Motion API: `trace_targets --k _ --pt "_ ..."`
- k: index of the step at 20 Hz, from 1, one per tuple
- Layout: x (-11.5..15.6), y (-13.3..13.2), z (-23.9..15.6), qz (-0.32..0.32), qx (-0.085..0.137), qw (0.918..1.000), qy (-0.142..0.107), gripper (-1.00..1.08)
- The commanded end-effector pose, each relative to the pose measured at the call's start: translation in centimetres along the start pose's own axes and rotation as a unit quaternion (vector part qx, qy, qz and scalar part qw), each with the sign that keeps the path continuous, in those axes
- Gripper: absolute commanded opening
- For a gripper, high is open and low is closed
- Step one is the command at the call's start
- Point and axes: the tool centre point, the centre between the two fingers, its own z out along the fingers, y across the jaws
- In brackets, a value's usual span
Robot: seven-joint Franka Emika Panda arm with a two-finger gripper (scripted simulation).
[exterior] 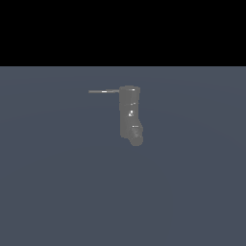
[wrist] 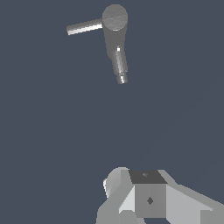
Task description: Turn on the faucet by rotating a designated handle.
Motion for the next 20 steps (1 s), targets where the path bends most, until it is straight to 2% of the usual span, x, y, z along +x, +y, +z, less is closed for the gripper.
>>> trace_targets --k 1,10,20 --pt "0.0 0.0 0.0 0.0 0.0 1.0 0.0 -1.0" --pt "0.5 -1.0 0.8 0.02 0.0 0.9998 0.001 -1.0" --pt "2.5 -4.4 3.7 0.089 0.0 0.9961 0.002 -1.0"
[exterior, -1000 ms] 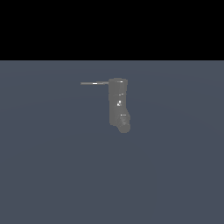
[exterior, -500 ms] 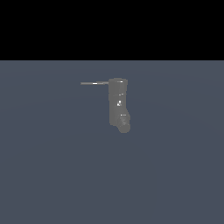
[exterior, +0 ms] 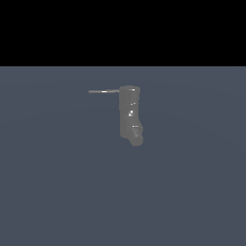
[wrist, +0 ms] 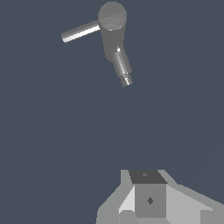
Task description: Turn on the faucet by rotating a designated handle.
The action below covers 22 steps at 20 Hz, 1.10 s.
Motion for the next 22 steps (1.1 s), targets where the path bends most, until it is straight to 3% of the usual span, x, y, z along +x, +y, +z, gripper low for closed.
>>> trace_targets --k 1,11,22 --pt "0.6 -1.2 1.0 0.023 0.0 0.9997 0.0 -1.0" --pt "3.8 -6.1 5.2 0.122 0.001 0.9925 0.003 -1.0" --pt "8.4 -10.7 9.7 0.229 0.002 0.9735 0.006 -1.0"
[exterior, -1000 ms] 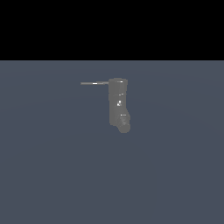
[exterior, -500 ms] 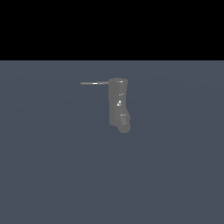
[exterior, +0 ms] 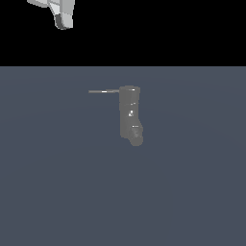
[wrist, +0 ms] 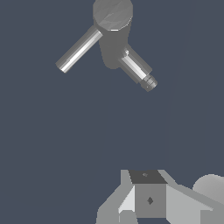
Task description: Turn on the faucet by rotating a designated handle.
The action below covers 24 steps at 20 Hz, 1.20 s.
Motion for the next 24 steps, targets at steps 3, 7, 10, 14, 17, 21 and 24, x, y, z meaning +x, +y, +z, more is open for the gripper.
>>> trace_targets --k 3,7,10,14,17,21,24 --pt "1.2 -2.3 1.8 0.044 0.001 0.999 0.001 -1.0" --pt "2.5 -4.2 3.4 0.082 0.001 0.9967 0.002 -1.0" --pt "3.5 -5.5 4.5 0.109 0.001 0.994 0.003 -1.0" --pt "5.0 -7.2 6.1 0.146 0.001 0.9893 0.005 -1.0" --pt "6.3 -8.3 7.2 0.173 0.001 0.9848 0.006 -1.0" --pt "8.1 -9.8 8.8 0.211 0.0 0.9774 0.008 -1.0" --pt "9.6 -10.8 10.0 0.241 -0.001 0.9704 0.009 -1.0"
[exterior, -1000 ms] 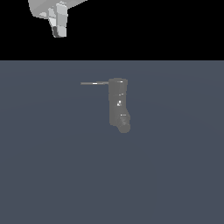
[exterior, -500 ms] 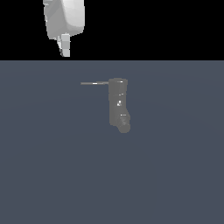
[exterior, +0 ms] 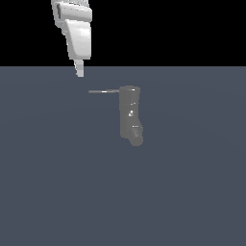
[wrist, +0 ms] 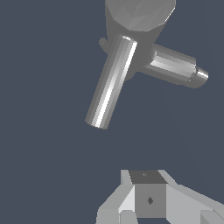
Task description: Turn on the faucet by rotating a designated handle.
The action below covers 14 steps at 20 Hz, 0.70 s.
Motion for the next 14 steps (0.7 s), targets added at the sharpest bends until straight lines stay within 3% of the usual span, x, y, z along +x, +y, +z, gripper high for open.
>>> trace_targets --k 1,14 --pt "0.8 -1.4 1.1 0.027 0.0 0.9996 0.002 -1.0" --pt "5.2 -6.7 5.6 0.14 -0.003 0.9901 0.009 -1.0"
